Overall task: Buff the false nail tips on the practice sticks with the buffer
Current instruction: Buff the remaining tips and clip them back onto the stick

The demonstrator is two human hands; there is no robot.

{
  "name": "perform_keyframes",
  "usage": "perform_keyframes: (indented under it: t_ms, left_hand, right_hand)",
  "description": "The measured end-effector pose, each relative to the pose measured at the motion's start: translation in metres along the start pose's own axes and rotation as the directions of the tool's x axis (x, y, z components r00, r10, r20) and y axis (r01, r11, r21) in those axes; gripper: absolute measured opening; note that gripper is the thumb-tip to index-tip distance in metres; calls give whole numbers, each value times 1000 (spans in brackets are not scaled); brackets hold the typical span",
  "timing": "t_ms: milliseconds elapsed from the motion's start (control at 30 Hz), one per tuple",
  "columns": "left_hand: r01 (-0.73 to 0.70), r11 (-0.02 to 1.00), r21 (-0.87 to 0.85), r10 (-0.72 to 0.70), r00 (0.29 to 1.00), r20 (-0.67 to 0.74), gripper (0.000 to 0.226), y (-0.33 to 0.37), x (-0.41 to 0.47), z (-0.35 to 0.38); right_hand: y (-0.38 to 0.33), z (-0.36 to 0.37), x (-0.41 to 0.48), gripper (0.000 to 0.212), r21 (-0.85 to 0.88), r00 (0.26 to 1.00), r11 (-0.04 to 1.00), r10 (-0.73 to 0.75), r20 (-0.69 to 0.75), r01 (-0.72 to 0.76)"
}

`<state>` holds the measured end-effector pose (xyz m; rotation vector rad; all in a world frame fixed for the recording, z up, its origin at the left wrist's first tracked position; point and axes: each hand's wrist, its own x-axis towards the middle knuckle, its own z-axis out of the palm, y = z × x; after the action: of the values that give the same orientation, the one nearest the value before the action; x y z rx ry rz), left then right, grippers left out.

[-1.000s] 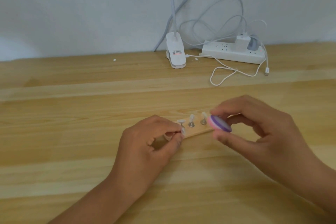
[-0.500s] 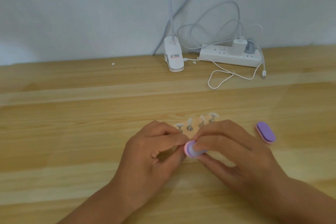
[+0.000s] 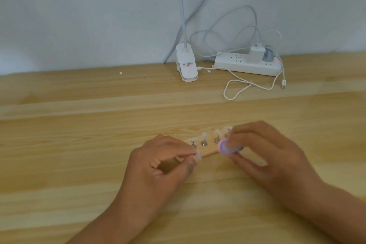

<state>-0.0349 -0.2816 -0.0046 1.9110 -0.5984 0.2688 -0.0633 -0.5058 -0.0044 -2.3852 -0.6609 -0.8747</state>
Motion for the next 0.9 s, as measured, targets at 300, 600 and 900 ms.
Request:
perform_keyframes:
  t_ms: [300, 600, 900]
  left_hand:
    - [349, 925, -154, -366, 925, -106, 18, -14, 12, -1]
    - [344, 932, 117, -332, 937, -106, 23, -11, 11, -2]
    - [299, 844, 446, -364, 929, 66, 57, -14, 15, -5]
  right_hand:
    - [46, -45, 20, 23, -201, 819, 898, 439, 369, -391]
    - [49, -36, 35, 38, -100, 836, 940, 336, 433, -326]
    - [53, -6, 56, 48, -11, 686, 984, 133, 716, -180]
